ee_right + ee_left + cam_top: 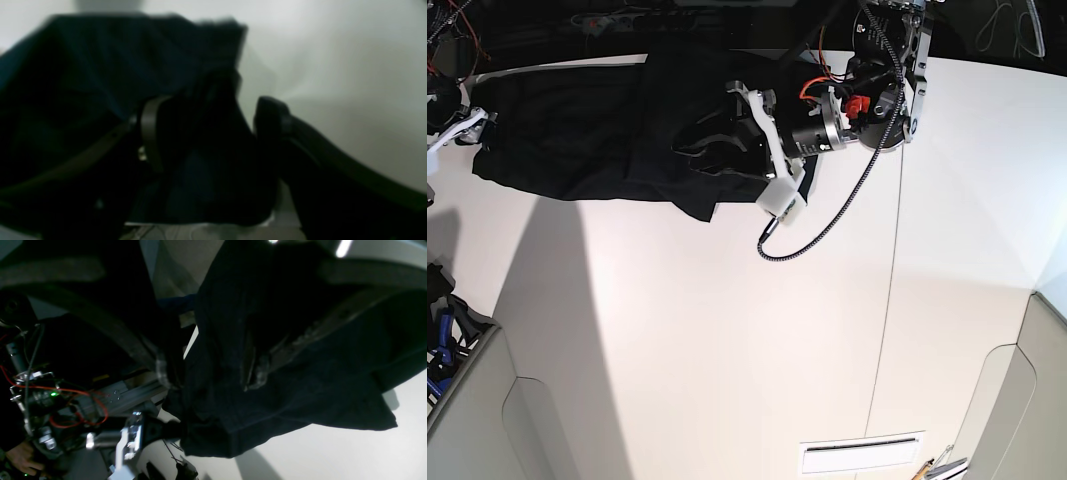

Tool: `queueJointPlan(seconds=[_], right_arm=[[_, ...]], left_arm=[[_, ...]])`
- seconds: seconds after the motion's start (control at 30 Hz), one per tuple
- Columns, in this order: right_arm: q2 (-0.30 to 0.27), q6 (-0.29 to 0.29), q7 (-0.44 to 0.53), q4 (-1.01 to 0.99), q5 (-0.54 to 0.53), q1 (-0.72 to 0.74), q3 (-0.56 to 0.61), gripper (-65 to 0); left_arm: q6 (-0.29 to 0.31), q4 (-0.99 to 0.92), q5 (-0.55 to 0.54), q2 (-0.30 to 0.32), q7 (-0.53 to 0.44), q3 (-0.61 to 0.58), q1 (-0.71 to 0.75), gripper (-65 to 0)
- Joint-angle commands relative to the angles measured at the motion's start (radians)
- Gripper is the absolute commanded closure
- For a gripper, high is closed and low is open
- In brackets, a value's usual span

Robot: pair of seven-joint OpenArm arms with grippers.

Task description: Fold the T-shirt properly

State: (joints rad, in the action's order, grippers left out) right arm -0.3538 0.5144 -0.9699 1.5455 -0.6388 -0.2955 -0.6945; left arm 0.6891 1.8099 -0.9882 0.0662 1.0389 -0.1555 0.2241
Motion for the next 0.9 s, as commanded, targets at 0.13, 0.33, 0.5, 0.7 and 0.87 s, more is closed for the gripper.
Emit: queueJointPlan(seconds=[0.13,0.33,0.5,0.7,0.87], right_arm=[[-0.020,0.005,0.016,-0.053,0.003,0.045,-0.007,-37.3],[-0.020,0.006,0.010,-0.080,-0.002,0.054,0.009,-37.3],[-0.020,0.022,-0.027,-0.080,-0.089,0.054,0.032,-29.4],[-0.020,0.032,-0.026,-0.080,-0.106,0.062,0.033,0.0],[-0.021,0.032,-0.026,-0.068,-0.123,0.071,0.033,0.0]], left_arm=[[0.009,0.015,-0.027,-0.005,-0.019,-0.002,-0.008,-30.5],[0.009,0.015,-0.027,-0.005,-0.019,-0.002,-0.008,-30.5],[0.009,0.015,-0.027,-0.005,-0.019,-0.001,-0.008,-30.5],[0.009,0.015,-0.027,-0.005,-0.019,0.040,-0.008,-30.5],[0.009,0.015,-0.032,0.001,-0.018,0.156,-0.008,-30.4]])
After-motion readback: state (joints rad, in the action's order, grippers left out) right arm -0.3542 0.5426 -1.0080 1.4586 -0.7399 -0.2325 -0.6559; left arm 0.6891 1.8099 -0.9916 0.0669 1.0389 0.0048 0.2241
